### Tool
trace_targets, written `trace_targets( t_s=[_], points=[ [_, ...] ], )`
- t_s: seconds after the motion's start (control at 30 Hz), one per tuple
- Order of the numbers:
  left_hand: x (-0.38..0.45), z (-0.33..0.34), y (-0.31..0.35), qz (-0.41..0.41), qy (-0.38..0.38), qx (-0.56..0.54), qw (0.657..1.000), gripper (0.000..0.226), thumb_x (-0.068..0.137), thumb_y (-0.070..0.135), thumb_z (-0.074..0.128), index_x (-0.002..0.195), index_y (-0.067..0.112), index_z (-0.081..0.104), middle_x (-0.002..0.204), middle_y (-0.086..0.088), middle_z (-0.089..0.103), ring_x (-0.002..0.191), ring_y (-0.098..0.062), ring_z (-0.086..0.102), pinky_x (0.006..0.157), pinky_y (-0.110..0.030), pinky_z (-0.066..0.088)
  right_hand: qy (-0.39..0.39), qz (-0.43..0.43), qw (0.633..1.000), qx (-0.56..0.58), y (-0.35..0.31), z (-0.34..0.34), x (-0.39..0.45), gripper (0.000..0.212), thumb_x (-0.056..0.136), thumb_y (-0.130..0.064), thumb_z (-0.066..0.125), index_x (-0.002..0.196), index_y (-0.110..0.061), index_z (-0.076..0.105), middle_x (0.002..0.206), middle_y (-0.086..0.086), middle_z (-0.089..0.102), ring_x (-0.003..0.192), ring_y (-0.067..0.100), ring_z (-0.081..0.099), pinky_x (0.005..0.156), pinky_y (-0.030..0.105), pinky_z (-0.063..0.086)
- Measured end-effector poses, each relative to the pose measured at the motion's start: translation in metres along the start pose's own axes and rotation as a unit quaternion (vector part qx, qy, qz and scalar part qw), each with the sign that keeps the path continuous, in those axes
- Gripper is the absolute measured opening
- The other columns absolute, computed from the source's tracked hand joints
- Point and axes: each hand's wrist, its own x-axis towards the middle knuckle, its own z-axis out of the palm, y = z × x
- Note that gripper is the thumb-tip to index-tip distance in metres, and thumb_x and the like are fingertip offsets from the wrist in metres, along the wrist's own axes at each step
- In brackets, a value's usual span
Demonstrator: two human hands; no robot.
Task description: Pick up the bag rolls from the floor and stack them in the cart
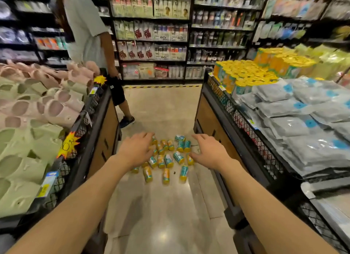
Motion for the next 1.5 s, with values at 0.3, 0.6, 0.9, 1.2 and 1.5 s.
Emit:
trace_targets(
  t_s=[0.3, 0.6, 0.9, 1.2, 1.5],
  points=[
    [0.148, 0.005, 0.001, -0.014, -0.011, -0.014, 1.000, 0.064, 0.100, 0.040, 0.047, 0.157, 0.021, 0.024, 0.154, -0.003, 0.042, 0.138, -0.027, 0.044, 0.108, -0.043, 0.040, -0.036, -0.014, 0.999, -0.004, 0.068, -0.009, 0.143, 0.076, 0.093, -0.055, 0.058, 0.157, -0.025, 0.028, 0.155, 0.006, 0.042, 0.137, 0.031, 0.044, 0.108, 0.043, 0.044],
    [0.308, 0.034, -0.039, -0.005, -0.040, -0.031, 0.999, 0.065, 0.098, 0.037, 0.048, 0.157, 0.021, 0.025, 0.154, -0.006, 0.043, 0.138, -0.028, 0.044, 0.108, -0.045, 0.043, -0.057, -0.001, 0.998, 0.010, 0.100, 0.004, 0.296, 0.075, 0.094, -0.053, 0.059, 0.156, -0.024, 0.029, 0.155, 0.006, 0.042, 0.138, 0.030, 0.043, 0.106, 0.041, 0.044],
    [0.439, 0.100, -0.062, -0.005, -0.046, -0.032, 0.998, 0.064, 0.098, 0.040, 0.050, 0.155, 0.019, 0.030, 0.151, -0.008, 0.045, 0.135, -0.031, 0.047, 0.106, -0.045, 0.042, -0.085, -0.016, 0.996, -0.011, 0.140, 0.059, 0.439, 0.073, 0.093, -0.051, 0.058, 0.155, -0.024, 0.031, 0.152, 0.009, 0.045, 0.134, 0.033, 0.046, 0.102, 0.047, 0.046],
    [0.525, 0.345, -0.088, -0.017, -0.042, -0.032, 0.998, 0.060, 0.098, 0.036, 0.052, 0.152, 0.015, 0.034, 0.147, -0.012, 0.048, 0.134, -0.035, 0.046, 0.103, -0.045, 0.040, -0.097, -0.007, 0.995, -0.006, 0.217, 0.295, 0.542, 0.071, 0.093, -0.049, 0.060, 0.154, -0.024, 0.033, 0.148, 0.010, 0.046, 0.135, 0.034, 0.044, 0.101, 0.042, 0.042],
    [0.547, 0.678, -0.142, -0.036, -0.059, -0.063, 0.996, 0.064, 0.095, 0.035, 0.059, 0.151, 0.015, 0.036, 0.142, -0.016, 0.051, 0.130, -0.036, 0.051, 0.101, -0.045, 0.041, -0.092, 0.012, 0.996, 0.010, 0.284, 0.600, 0.581, 0.076, 0.090, -0.051, 0.063, 0.154, -0.025, 0.030, 0.149, 0.010, 0.045, 0.137, 0.034, 0.044, 0.106, 0.044, 0.041]
  ],
)
